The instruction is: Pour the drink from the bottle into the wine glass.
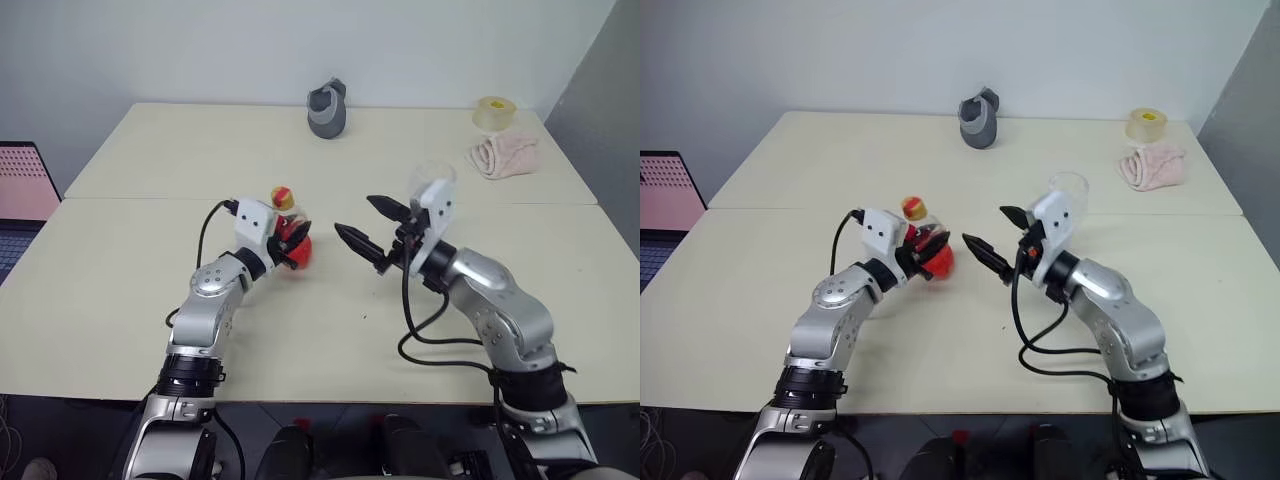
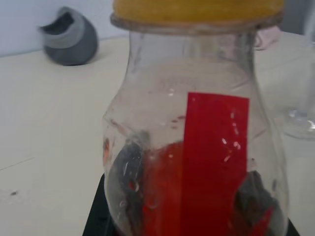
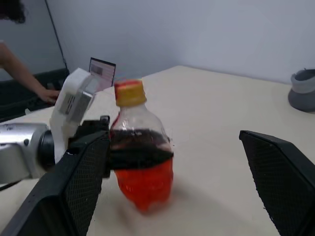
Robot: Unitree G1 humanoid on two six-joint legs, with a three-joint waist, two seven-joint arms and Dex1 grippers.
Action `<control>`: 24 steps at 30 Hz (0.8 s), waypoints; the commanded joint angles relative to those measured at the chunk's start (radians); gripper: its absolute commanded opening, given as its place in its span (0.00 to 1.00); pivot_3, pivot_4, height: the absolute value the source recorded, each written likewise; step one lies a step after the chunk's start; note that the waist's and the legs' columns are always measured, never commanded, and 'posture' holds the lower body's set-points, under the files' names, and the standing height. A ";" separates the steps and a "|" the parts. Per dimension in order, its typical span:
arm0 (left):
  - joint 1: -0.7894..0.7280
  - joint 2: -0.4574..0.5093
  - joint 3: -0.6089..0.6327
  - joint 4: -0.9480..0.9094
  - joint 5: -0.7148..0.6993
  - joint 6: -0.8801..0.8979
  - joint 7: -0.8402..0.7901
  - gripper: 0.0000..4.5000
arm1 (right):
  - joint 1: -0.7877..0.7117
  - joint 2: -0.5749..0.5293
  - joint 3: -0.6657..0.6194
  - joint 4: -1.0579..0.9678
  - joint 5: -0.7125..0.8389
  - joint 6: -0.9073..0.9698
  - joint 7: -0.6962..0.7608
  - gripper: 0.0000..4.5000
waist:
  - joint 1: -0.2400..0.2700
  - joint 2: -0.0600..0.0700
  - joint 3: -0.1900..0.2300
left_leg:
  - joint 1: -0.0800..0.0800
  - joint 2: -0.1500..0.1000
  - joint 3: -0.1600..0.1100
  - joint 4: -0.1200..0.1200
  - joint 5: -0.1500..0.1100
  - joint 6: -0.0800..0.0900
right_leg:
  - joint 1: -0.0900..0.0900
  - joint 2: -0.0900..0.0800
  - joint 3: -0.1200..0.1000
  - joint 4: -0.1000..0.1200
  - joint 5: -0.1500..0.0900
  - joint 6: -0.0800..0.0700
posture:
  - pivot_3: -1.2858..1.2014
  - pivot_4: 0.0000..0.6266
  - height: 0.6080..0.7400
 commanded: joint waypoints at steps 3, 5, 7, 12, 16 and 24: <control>-0.063 0.025 -0.061 -0.060 0.000 -0.055 -0.116 0.28 | -0.091 0.022 -0.002 0.093 -0.019 0.001 0.004 1.00 | 0.001 0.000 0.000 | 0.000 0.000 -0.001 0.000 0.000 0.000 | 0.000 0.000 -0.001 0.000 0.000 0.000 | 0.52 0.24 1.00; -0.069 0.028 -0.070 -0.055 0.001 -0.065 -0.138 0.28 | -0.101 0.024 0.001 0.106 -0.024 -0.004 0.011 1.00 | 0.000 0.000 0.000 | -0.001 0.000 -0.001 0.000 0.000 0.000 | 0.000 0.000 -0.001 0.000 0.000 0.000 | 0.52 0.24 1.00; -0.074 0.030 -0.073 -0.048 0.000 -0.073 -0.152 0.28 | -0.106 0.025 0.003 0.106 -0.023 0.002 0.018 1.00 | -0.001 0.000 0.000 | -0.001 0.000 0.000 0.000 0.000 0.000 | -0.001 0.000 0.000 0.000 0.000 0.000 | 0.52 0.24 1.00; -0.084 0.024 -0.074 -0.035 0.000 -0.081 -0.166 0.28 | -0.105 0.037 0.005 0.094 -0.021 0.022 0.024 1.00 | -0.001 0.000 0.000 | -0.002 0.000 -0.001 0.000 -0.002 0.003 | -0.001 0.000 -0.001 0.000 0.000 0.000 | 0.52 0.24 1.00; -0.087 0.019 -0.078 -0.034 0.001 -0.080 -0.170 0.28 | -0.119 0.053 -0.005 0.087 -0.006 0.039 0.029 1.00 | -0.001 0.000 0.000 | -0.002 0.000 -0.001 0.000 -0.002 0.003 | -0.001 0.000 -0.001 0.000 0.000 0.000 | 0.52 0.24 1.00; -0.103 0.011 -0.081 -0.004 0.006 -0.093 -0.182 0.28 | -0.153 0.064 -0.025 0.063 0.037 0.079 0.043 1.00 | -0.002 0.001 0.000 | -0.002 0.000 -0.002 0.000 -0.002 0.003 | -0.001 0.000 -0.001 0.000 0.000 0.000 | 0.52 0.24 1.00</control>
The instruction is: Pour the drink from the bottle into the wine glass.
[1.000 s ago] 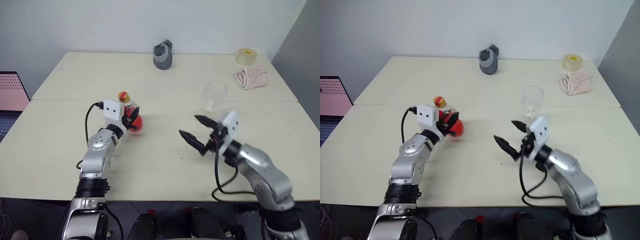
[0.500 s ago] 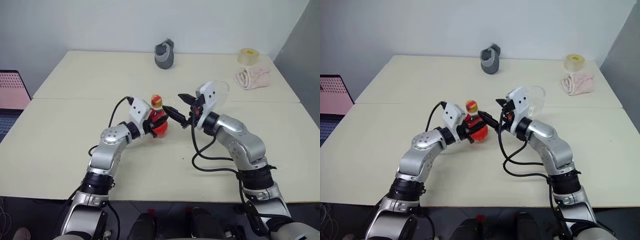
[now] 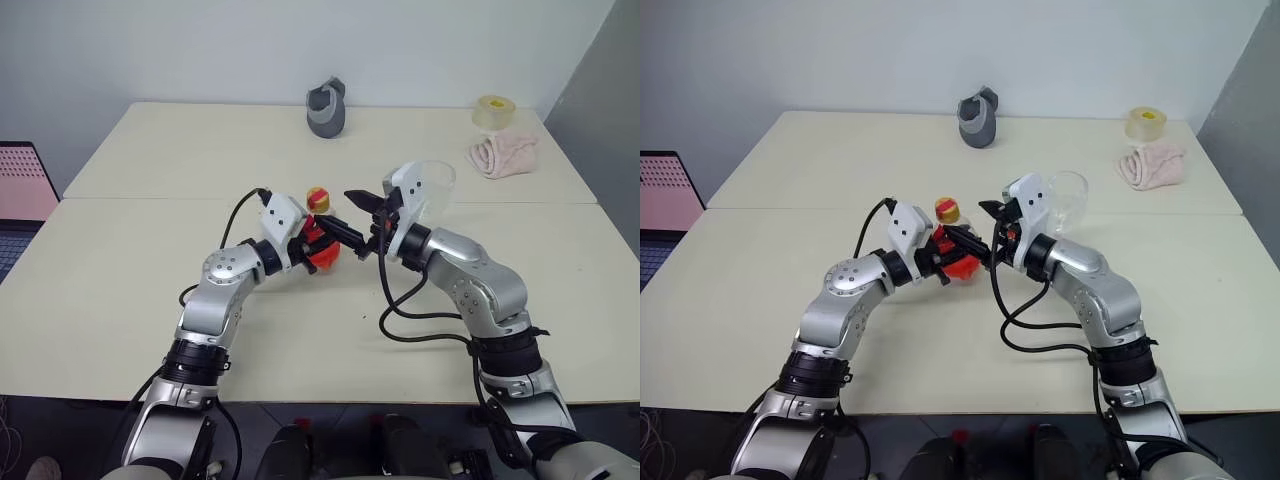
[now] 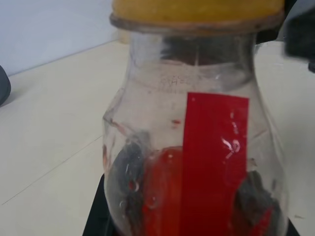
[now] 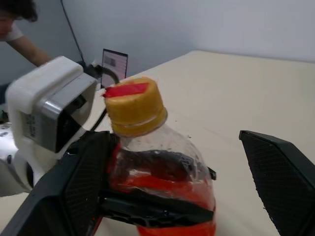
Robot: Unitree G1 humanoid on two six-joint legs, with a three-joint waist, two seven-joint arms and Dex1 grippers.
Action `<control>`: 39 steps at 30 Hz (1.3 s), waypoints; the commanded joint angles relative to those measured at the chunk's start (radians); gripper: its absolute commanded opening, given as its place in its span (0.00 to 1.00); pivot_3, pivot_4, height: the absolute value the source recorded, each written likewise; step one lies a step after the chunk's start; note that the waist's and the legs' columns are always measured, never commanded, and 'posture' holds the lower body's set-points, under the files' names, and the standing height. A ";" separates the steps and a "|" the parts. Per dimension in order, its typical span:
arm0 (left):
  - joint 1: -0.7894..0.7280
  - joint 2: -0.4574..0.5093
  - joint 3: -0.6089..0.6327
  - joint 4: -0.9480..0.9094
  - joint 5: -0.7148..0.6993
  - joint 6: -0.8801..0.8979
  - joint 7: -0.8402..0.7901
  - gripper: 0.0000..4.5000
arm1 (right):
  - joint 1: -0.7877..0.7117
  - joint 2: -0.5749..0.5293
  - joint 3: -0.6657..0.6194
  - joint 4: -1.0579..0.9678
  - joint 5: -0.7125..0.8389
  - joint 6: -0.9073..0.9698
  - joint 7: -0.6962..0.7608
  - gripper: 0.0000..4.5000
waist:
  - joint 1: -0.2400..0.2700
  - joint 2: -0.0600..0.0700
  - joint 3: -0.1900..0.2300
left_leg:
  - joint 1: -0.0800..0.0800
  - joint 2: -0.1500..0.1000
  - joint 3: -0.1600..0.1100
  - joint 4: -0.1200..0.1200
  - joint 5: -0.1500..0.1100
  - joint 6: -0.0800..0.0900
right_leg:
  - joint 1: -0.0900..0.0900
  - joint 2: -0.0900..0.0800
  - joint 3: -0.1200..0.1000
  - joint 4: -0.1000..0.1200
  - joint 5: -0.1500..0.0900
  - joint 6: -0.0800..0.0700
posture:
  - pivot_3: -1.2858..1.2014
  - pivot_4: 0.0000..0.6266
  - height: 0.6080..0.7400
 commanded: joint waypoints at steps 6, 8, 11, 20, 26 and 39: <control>-0.048 -0.020 -0.002 -0.002 -0.002 -0.027 -0.006 0.28 | -0.073 0.036 -0.037 -0.020 0.019 -0.018 -0.008 1.00 | 0.000 0.000 0.000 | 0.000 0.000 0.000 0.000 0.000 0.000 | 0.000 0.000 0.000 0.000 0.000 0.000 | 0.52 0.24 1.00; -0.054 -0.023 0.004 0.003 -0.008 -0.019 -0.001 0.28 | -0.078 0.039 -0.037 -0.010 0.013 -0.027 -0.006 1.00 | 0.000 0.000 0.000 | 0.000 0.000 0.000 0.000 0.000 0.000 | 0.000 0.000 0.000 0.000 0.000 0.000 | 0.52 0.24 1.00; -0.063 -0.026 0.007 0.007 -0.012 -0.014 0.002 0.28 | -0.074 0.036 -0.031 -0.007 0.010 -0.033 0.004 0.96 | -0.001 0.000 0.000 | 0.000 0.000 0.000 0.000 0.000 0.000 | 0.000 0.000 0.000 0.000 0.000 0.000 | 0.52 0.24 1.00; -0.077 -0.030 0.008 0.021 -0.009 -0.021 0.003 0.28 | -0.062 0.015 -0.003 -0.015 -0.005 -0.039 0.042 0.31 | -0.001 0.000 0.000 | 0.000 0.000 0.000 0.000 0.000 0.000 | 0.000 0.000 0.000 0.000 0.000 0.000 | 0.52 0.24 1.00; -0.076 -0.034 0.008 0.010 -0.009 -0.017 0.005 0.28 | -0.069 0.000 0.013 -0.010 -0.014 -0.056 0.069 0.27 | -0.001 0.000 0.000 | 0.000 0.000 0.000 0.000 0.000 0.000 | 0.000 0.000 0.000 0.000 0.000 0.000 | 0.52 0.24 1.00; 0.209 0.173 0.022 -0.531 -0.240 0.229 -0.146 0.28 | -0.303 -0.152 0.023 0.188 0.105 -0.081 0.587 0.27 | -0.023 0.003 0.002 | 0.000 0.001 -0.003 -0.001 0.000 0.001 | -0.001 0.000 0.000 0.000 0.000 0.000 | 0.52 0.24 1.00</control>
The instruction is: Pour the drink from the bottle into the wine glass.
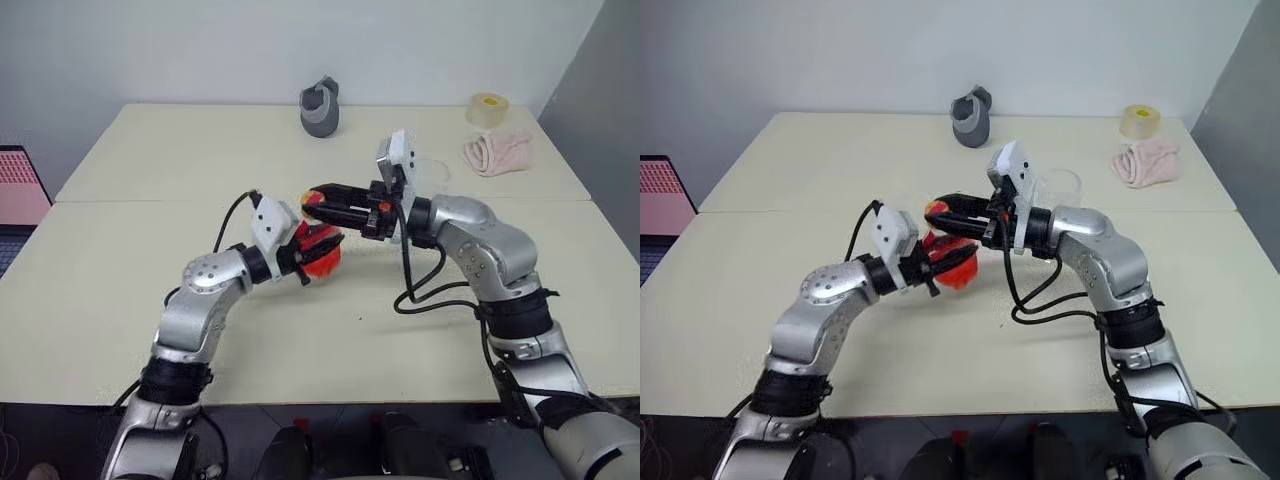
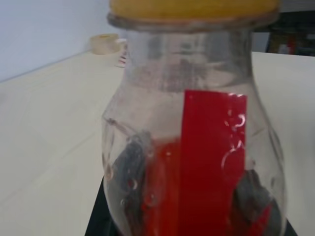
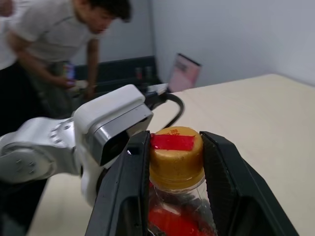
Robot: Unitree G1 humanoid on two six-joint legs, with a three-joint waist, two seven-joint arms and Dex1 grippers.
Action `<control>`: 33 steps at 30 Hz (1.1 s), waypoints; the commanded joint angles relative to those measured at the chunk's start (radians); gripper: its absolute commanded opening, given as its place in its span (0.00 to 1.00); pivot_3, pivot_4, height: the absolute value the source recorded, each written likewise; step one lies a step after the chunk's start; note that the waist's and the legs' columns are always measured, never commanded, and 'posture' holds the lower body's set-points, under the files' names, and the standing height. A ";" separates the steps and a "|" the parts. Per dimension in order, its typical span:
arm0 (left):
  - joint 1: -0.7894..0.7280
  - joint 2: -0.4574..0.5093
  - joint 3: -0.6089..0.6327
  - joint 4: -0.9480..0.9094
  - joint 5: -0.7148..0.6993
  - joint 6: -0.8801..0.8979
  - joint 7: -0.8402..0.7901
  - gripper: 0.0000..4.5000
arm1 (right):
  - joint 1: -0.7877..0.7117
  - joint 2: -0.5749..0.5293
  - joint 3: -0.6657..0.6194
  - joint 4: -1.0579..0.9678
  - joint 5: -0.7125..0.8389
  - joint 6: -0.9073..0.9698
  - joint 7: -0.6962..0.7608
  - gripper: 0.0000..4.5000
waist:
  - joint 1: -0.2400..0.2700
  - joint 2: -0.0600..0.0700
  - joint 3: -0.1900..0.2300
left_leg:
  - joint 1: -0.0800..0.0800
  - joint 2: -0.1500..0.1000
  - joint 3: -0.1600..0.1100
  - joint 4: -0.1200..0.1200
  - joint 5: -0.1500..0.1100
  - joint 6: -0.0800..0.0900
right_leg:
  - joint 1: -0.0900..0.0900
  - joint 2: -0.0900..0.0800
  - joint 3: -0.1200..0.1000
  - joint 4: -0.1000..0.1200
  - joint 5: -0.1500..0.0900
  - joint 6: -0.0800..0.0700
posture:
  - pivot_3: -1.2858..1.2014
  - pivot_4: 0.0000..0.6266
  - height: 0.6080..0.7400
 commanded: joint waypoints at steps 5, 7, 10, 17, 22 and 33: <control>0.074 0.080 0.006 -0.264 -0.156 0.110 -0.049 0.28 | -0.101 -0.042 -0.029 0.060 0.035 -0.026 0.188 0.27 | 0.008 0.001 0.001 | 0.000 -0.001 0.000 0.001 0.000 0.000 | 0.001 0.000 -0.002 0.000 0.000 0.000 | 0.52 0.24 1.00; 0.056 0.075 0.020 -0.258 -0.167 0.136 -0.020 0.28 | -0.104 -0.045 -0.040 0.051 0.056 0.012 0.193 0.42 | 0.009 0.001 0.001 | 0.000 -0.001 0.000 0.001 0.000 0.000 | 0.001 0.000 -0.002 0.000 0.000 0.000 | 0.52 0.24 1.00; 0.035 0.070 0.032 -0.238 -0.165 0.143 0.002 0.28 | -0.079 -0.062 -0.048 0.007 0.055 0.018 0.174 0.64 | 0.009 0.001 0.001 | 0.000 -0.001 0.000 0.001 0.000 0.000 | 0.001 0.000 -0.002 0.000 0.000 0.000 | 0.52 0.24 1.00; 0.007 0.071 0.068 -0.157 -0.134 0.123 0.041 0.28 | 0.018 -0.128 -0.117 -0.143 0.073 0.085 0.036 0.94 | 0.015 0.001 0.001 | -0.001 -0.001 0.000 0.001 0.000 0.000 | 0.001 -0.001 -0.002 0.000 0.000 0.000 | 0.52 0.24 1.00; -0.043 0.011 0.046 -0.085 -0.101 0.106 0.106 0.28 | 0.097 -0.065 -0.134 -0.243 0.033 0.096 -0.181 0.94 | 0.016 0.001 0.001 | -0.001 0.000 0.001 0.001 0.000 0.000 | 0.000 0.000 -0.002 0.000 0.000 0.000 | 0.52 0.24 1.00; -0.121 -0.093 -0.019 0.023 -0.028 0.031 0.130 0.28 | 0.114 0.090 -0.095 -0.287 -0.036 0.080 -0.429 0.94 | 0.019 0.001 0.001 | -0.003 -0.001 0.001 0.001 0.002 -0.004 | -0.001 0.000 -0.001 0.000 0.000 0.000 | 0.52 0.24 1.00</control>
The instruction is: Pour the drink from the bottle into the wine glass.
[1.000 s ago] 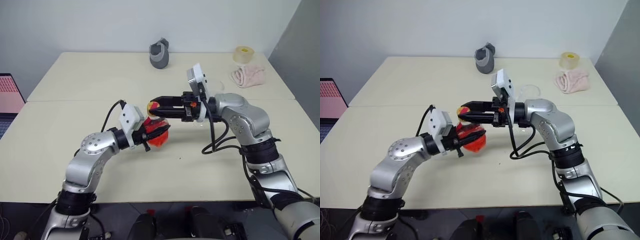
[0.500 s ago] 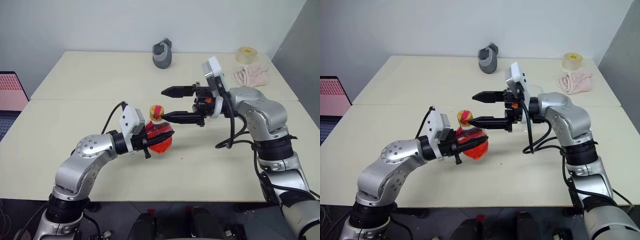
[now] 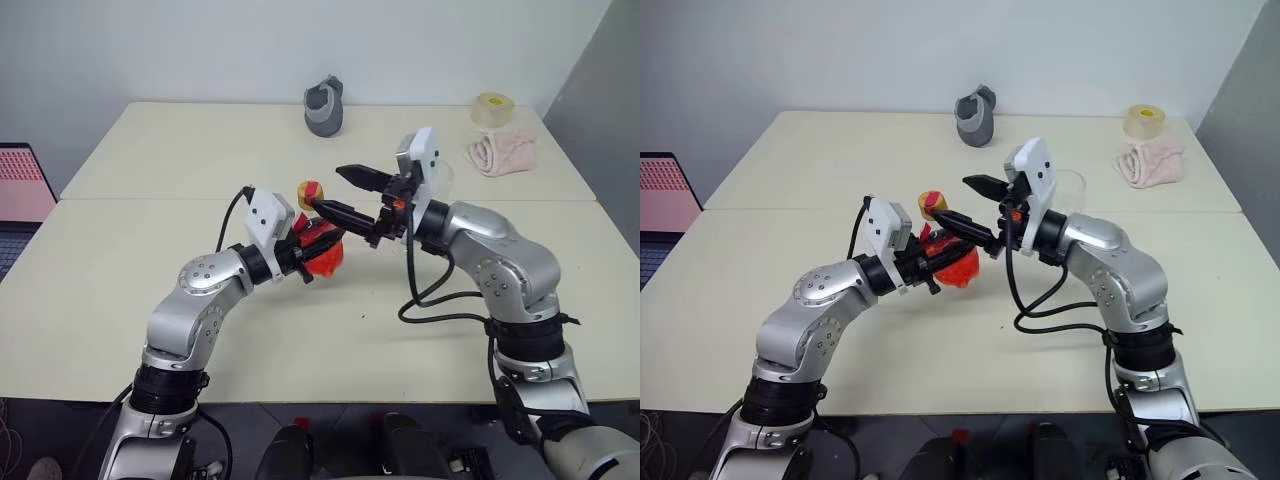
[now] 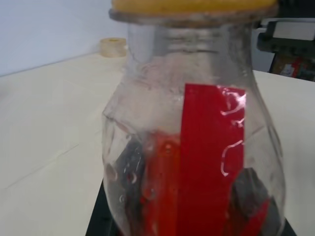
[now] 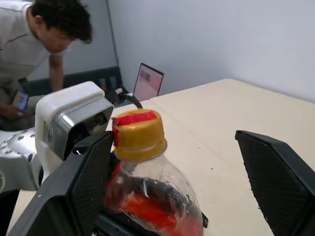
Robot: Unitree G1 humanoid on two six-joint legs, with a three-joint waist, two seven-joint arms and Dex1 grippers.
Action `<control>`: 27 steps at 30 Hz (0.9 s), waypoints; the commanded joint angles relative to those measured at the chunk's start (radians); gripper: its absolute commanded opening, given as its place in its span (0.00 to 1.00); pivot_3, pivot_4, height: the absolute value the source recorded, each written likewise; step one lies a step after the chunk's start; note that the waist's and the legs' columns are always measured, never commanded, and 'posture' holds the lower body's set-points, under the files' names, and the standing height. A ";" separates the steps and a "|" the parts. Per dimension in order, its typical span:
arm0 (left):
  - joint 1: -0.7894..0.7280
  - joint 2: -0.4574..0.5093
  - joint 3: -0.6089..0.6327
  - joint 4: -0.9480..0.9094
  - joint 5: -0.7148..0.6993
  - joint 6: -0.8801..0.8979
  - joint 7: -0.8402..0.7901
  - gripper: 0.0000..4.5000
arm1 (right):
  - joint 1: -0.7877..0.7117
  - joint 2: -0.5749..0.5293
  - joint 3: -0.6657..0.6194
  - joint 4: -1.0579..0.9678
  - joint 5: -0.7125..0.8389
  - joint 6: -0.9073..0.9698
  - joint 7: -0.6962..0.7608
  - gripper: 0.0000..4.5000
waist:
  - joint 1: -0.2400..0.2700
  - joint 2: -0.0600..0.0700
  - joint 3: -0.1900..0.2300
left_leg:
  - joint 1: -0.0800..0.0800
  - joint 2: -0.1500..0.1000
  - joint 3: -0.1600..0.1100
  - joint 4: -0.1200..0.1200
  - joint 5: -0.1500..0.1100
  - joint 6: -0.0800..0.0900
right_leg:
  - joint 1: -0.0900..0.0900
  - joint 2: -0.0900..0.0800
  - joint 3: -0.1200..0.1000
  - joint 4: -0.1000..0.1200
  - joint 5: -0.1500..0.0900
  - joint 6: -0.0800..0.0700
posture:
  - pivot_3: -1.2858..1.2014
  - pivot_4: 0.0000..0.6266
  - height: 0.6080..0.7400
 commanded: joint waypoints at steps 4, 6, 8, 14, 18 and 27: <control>-0.041 -0.029 -0.024 0.011 0.020 -0.064 -0.016 0.28 | -0.047 0.024 0.007 -0.030 -0.010 -0.023 -0.034 0.94 | 0.003 0.000 0.000 | -0.001 0.000 0.000 0.000 0.000 0.000 | 0.000 0.000 0.000 -0.001 0.000 0.000 | 0.52 0.24 1.00; -0.039 -0.029 -0.025 0.013 0.022 -0.069 -0.020 0.28 | -0.048 0.023 0.008 -0.031 -0.008 -0.020 -0.035 0.94 | 0.003 0.000 0.000 | -0.001 0.000 0.000 0.000 0.000 0.000 | 0.000 0.000 0.000 -0.001 0.000 0.000 | 0.52 0.24 1.00; -0.039 -0.030 -0.027 0.018 0.025 -0.074 -0.024 0.28 | -0.050 0.023 0.012 -0.028 -0.008 -0.018 -0.034 0.94 | 0.003 0.000 0.000 | -0.001 0.000 0.000 0.000 0.000 0.000 | 0.000 0.000 0.000 0.000 0.000 0.000 | 0.52 0.24 1.00; -0.052 -0.033 -0.025 0.036 0.032 -0.085 -0.029 0.28 | -0.061 0.023 0.024 -0.003 -0.011 -0.030 -0.014 0.68 | 0.003 0.000 0.000 | -0.001 0.000 0.000 0.000 -0.002 0.003 | 0.000 0.000 0.000 0.000 0.000 0.000 | 0.52 0.24 1.00; -0.053 -0.030 -0.019 0.035 0.034 -0.084 -0.027 0.28 | -0.067 0.022 0.026 0.009 -0.013 -0.040 0.002 0.34 | 0.003 0.000 0.000 | -0.001 0.000 0.000 0.000 -0.002 0.003 | 0.000 0.000 0.000 0.000 0.000 0.000 | 0.52 0.24 1.00; -0.011 -0.007 -0.004 -0.040 0.015 -0.051 -0.024 0.28 | -0.090 -0.008 0.044 0.041 -0.001 -0.058 0.097 0.27 | 0.003 0.000 0.000 | 0.000 0.000 0.000 0.000 -0.002 0.003 | 0.000 0.000 0.000 0.000 0.000 0.000 | 0.52 0.24 1.00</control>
